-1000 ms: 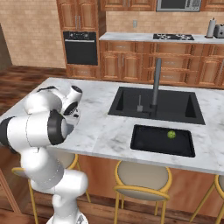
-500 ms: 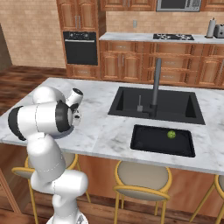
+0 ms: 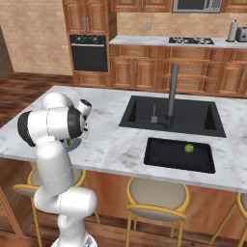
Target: Create a steak meal by picking up the steak and asparagus from the tray and placing them on the plate. Leave the lime on the tray.
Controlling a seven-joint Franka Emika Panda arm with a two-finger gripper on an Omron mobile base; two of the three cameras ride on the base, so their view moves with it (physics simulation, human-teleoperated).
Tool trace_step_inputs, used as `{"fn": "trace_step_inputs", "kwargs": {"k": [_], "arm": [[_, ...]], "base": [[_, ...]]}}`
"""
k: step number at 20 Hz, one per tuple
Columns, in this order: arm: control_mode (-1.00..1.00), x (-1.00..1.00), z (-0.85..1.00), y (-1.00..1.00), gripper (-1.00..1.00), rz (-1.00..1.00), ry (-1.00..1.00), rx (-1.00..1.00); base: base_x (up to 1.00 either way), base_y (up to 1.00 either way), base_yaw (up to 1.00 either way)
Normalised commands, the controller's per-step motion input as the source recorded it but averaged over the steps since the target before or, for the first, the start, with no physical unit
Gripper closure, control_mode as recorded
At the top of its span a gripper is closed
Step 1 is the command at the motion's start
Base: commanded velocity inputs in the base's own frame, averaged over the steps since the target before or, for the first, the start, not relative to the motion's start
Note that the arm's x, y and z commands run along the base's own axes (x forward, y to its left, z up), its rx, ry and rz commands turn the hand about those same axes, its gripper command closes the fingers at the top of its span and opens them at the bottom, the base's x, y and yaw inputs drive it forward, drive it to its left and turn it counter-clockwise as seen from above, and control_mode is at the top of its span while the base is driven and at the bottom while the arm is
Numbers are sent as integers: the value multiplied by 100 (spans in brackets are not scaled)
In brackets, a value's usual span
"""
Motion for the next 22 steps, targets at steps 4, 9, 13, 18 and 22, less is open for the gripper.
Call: {"fn": "trace_step_inputs", "kwargs": {"k": [4,9,13,18,22], "arm": [[-100,28,-14,12,100,0,0,-1],[-100,19,-7,31,-100,-1,0,-4],[-100,1,0,16,-100,-4,0,-2],[-100,0,0,-1,-100,-8,0,0],[-100,-9,9,-21,-100,-11,0,0]], "base": [[0,0,0],[0,0,0],[0,0,0],[0,0,0],[0,0,0]]}}
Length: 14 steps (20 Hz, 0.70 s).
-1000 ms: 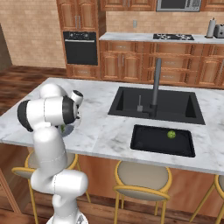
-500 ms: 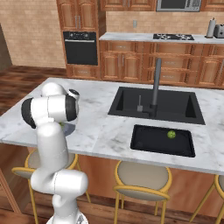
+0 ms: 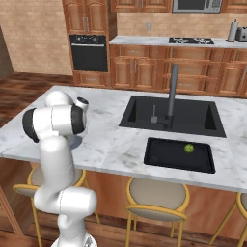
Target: Create a steak meal by picking up the steak and asparagus from the tray and placing them on the plate. Leave the lime on the tray.
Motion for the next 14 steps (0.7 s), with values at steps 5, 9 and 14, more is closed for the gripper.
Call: {"fn": "trace_step_inputs", "kwargs": {"k": [5,9,14], "arm": [[-100,-30,46,-36,-100,-14,-1,0],[-100,-53,75,-25,-100,-9,-9,0],[-100,-77,85,-18,-100,-1,-21,0]], "base": [[0,0,0],[0,0,0],[0,0,0]]}}
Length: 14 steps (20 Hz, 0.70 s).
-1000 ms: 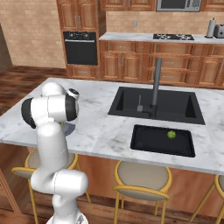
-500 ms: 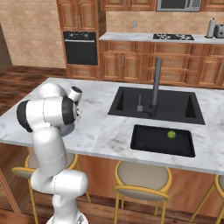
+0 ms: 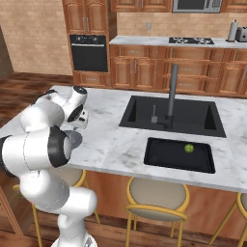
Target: Create a steak meal by picking up the steak and asparagus from the tray and placing them on the plate. Leave the lime on the tray.
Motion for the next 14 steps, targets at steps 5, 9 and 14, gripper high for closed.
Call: {"fn": "trace_step_inputs", "kwargs": {"k": [5,9,14], "arm": [[-100,-58,76,-51,-100,0,-23,0],[-100,-48,50,-78,-100,0,-21,0],[-100,-46,48,-83,-100,2,-19,-3]], "base": [[0,0,0],[0,0,0],[0,0,0]]}}
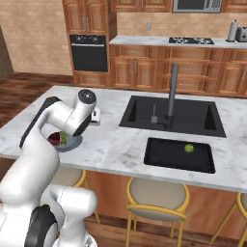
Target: Create a steak meal by picking up the steak and asparagus from the tray and placing them on the plate. Leave the lime on the tray.
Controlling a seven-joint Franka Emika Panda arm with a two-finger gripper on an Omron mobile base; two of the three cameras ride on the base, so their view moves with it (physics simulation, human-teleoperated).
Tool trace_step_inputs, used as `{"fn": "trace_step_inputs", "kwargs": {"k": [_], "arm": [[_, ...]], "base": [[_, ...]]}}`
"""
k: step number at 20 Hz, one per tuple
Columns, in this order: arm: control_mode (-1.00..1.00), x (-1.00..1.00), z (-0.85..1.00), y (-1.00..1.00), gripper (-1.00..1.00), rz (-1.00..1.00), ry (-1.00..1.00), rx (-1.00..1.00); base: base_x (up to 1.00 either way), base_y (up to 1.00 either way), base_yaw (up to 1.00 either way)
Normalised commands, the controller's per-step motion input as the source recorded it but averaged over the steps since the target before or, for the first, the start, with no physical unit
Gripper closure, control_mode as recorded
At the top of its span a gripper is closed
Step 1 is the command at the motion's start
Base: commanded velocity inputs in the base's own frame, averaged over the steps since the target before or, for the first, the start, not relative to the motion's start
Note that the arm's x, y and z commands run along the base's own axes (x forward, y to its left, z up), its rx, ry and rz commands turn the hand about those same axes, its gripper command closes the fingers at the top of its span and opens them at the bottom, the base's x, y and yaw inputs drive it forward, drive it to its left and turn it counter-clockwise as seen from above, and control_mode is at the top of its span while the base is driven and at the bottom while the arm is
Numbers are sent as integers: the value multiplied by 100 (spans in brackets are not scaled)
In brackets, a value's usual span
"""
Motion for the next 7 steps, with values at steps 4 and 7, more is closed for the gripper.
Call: {"fn": "trace_step_inputs", "kwargs": {"k": [4,7], "arm": [[-100,-33,0,-95,-100,9,0,0],[-100,-35,0,-95,-100,9,0,0]], "base": [[0,0,0],[0,0,0]]}}
